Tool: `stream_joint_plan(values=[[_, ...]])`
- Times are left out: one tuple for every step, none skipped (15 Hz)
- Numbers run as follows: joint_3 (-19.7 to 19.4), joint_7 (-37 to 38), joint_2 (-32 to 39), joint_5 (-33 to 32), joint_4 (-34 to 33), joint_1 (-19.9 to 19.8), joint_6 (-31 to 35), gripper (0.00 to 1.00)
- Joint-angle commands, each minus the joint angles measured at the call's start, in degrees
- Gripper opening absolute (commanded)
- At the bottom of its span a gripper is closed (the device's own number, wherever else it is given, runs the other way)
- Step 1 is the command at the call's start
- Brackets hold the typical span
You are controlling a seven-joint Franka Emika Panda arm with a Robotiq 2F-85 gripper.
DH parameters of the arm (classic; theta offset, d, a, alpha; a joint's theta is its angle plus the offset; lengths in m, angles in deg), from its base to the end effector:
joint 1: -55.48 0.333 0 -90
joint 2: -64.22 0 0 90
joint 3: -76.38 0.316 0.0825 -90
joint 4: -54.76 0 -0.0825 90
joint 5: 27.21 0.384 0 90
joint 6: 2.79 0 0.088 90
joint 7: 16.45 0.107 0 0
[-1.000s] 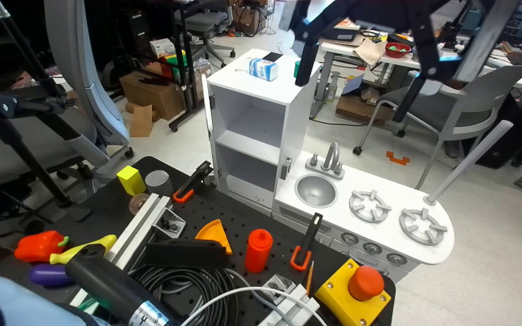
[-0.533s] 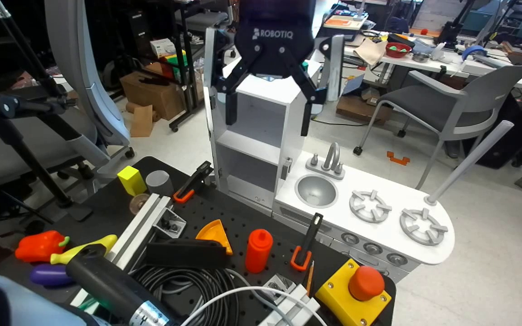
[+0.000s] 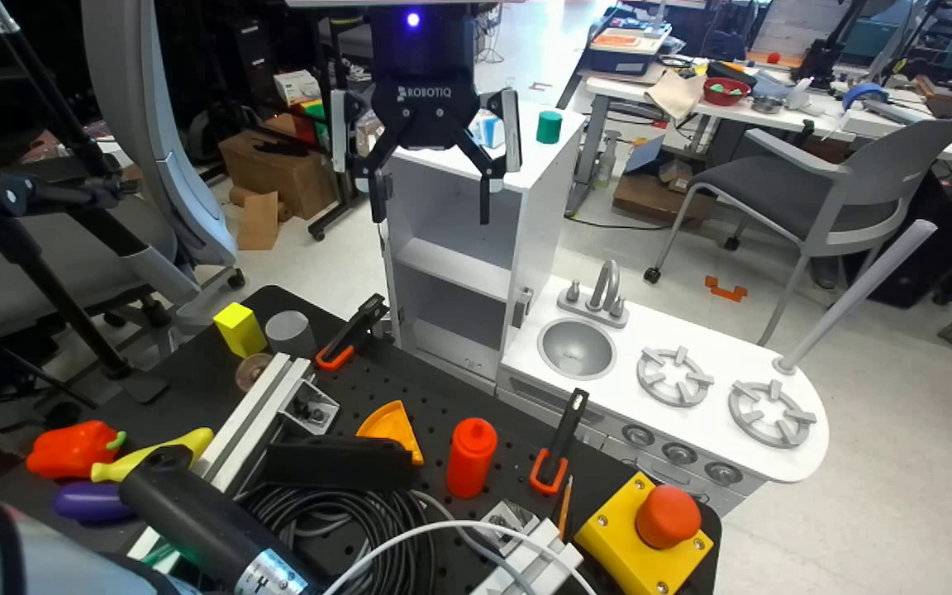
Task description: Close the cupboard door
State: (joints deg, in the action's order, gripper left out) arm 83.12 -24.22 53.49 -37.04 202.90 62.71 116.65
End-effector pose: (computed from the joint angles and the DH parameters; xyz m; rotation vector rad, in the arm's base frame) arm 0.3848 0.0854 0.3032 2.8494 0.7007 -0.4543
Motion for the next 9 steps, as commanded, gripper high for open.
stream_joint_plan(values=[[2.0, 0.8, 6.8, 0.7, -5.3, 1.9, 0.1, 1.00], [2.4, 0.8, 8.2, 0.9, -6.5, 2.4, 0.1, 1.00], [3.1, 0.9, 9.8, 1.4, -7.9, 2.9, -0.1, 1.00], [3.6, 1.3, 11.3, 1.6, -9.1, 3.5, 0.0, 1.00], [4.2, 1.9, 13.0, 1.8, -10.7, 4.0, 0.0, 1.00], [4.8, 2.5, 14.6, 1.9, -12.2, 4.5, 0.0, 1.00], [5.2, 3.0, 16.1, 1.8, -13.7, 4.9, -0.2, 1.00], [5.6, 3.9, 18.1, 1.5, -15.4, 5.4, -0.2, 1.00], [5.8, 5.0, 20.1, 1.1, -17.1, 5.7, -0.5, 1.00]])
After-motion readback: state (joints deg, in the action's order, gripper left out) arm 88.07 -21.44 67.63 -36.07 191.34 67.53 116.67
